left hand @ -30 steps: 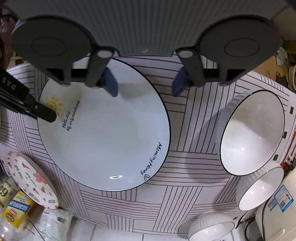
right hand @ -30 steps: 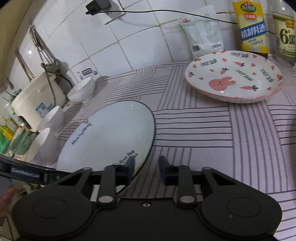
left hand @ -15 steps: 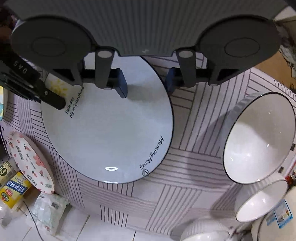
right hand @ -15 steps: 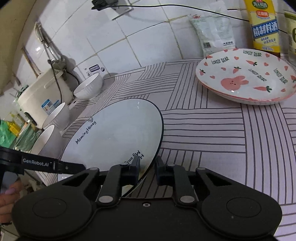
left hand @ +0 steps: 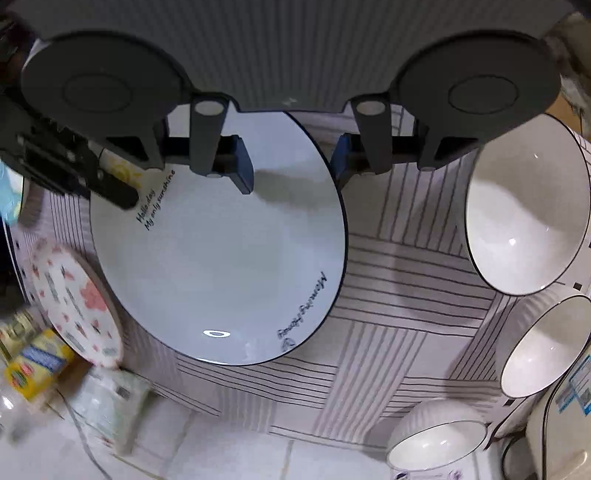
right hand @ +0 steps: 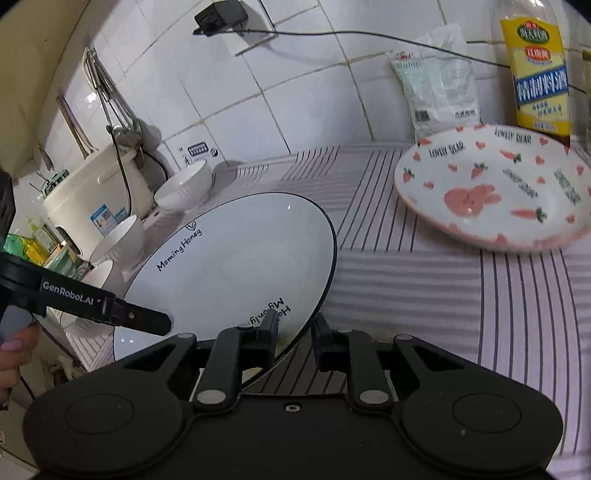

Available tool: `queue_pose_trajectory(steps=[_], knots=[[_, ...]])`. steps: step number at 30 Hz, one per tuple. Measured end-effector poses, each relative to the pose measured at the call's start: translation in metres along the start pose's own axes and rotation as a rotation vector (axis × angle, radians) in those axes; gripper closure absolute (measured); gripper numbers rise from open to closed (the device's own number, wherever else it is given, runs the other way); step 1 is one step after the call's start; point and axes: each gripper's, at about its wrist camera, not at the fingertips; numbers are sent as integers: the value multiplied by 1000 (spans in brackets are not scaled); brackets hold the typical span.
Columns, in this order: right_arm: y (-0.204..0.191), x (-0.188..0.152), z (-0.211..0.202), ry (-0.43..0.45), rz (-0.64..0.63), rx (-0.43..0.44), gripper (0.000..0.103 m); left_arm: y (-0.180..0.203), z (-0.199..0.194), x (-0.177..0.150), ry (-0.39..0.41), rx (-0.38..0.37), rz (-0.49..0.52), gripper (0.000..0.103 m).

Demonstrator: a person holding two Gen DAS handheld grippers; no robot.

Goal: Organize plates and bowls
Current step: 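Lift the white plate and stand it upright against the wall tiles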

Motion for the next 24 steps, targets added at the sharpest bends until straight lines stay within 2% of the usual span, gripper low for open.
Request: queue_pose_trajectory(steps=[3, 7, 12, 21, 24], knots=[[-2, 12, 5, 6, -37, 19, 78, -2, -4, 19, 23, 0, 24, 61], [-4, 22, 21, 37, -1, 32, 78, -2, 1, 44, 38, 40, 76, 61], [-1, 38, 40, 69, 9, 18, 78, 2, 16, 71, 40, 54, 138, 60], [17, 73, 69, 56, 17, -46, 78, 14, 40, 117, 46, 27, 248, 60], [18, 81, 75, 59, 23, -70, 78, 11, 46, 130, 33, 10, 239, 60]])
Point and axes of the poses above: each gripper's, at about its wrist camera, not at the fingertips, and z roughly the way its jaws point, y to its right, x to its top, and after that the axes turned 2 degrees about -x, right-handed
